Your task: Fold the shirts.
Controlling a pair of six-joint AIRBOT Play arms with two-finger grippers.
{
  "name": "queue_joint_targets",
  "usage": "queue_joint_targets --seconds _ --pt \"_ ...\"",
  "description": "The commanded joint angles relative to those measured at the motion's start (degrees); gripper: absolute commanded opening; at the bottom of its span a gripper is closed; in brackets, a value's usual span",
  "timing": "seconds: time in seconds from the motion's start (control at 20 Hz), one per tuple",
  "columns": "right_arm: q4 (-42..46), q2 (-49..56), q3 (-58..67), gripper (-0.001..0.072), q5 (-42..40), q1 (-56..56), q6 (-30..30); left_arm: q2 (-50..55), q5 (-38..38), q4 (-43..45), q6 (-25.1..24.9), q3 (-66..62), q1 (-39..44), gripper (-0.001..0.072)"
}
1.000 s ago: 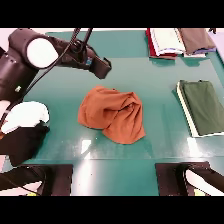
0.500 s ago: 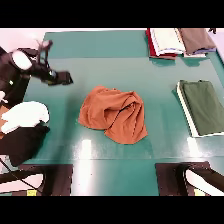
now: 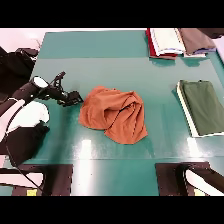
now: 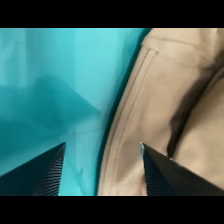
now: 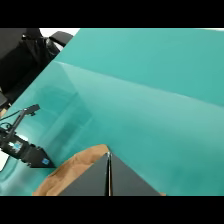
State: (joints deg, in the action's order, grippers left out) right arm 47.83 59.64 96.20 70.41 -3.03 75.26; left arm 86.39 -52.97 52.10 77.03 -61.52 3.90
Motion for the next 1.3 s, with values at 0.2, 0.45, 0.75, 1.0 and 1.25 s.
queue_joint_targets --seconds 0.2,0.45,0.75,1.0,1.25 --pt "-0.1 -0.7 -7.0 0.002 -1.0 0.0 0.4 1.2 5.0 -1.6 -1.0 -0.7 4.6 0.0022" --pt "9.9 -5.2 -27.1 0.002 1.0 0.0 4.9 0.4 1.7 2.3 -1.1 -10.1 4.6 0.0021" --pt "5.7 -2.8 -58.1 0.044 -2.0 1.6 5.2 -0.4 0.3 3.0 -1.1 -17.8 4.6 0.0021" --pt "0.3 6.6 -62.9 0.0428 -12.3 10.4 3.9 -0.4 -1.1 3.3 -1.1 -17.8 4.6 0.0021" --pt "0.3 11.5 -60.6 0.0079 -13.6 13.3 0.6 -0.8 -1.7 4.1 -1.1 -17.9 4.6 0.0021"
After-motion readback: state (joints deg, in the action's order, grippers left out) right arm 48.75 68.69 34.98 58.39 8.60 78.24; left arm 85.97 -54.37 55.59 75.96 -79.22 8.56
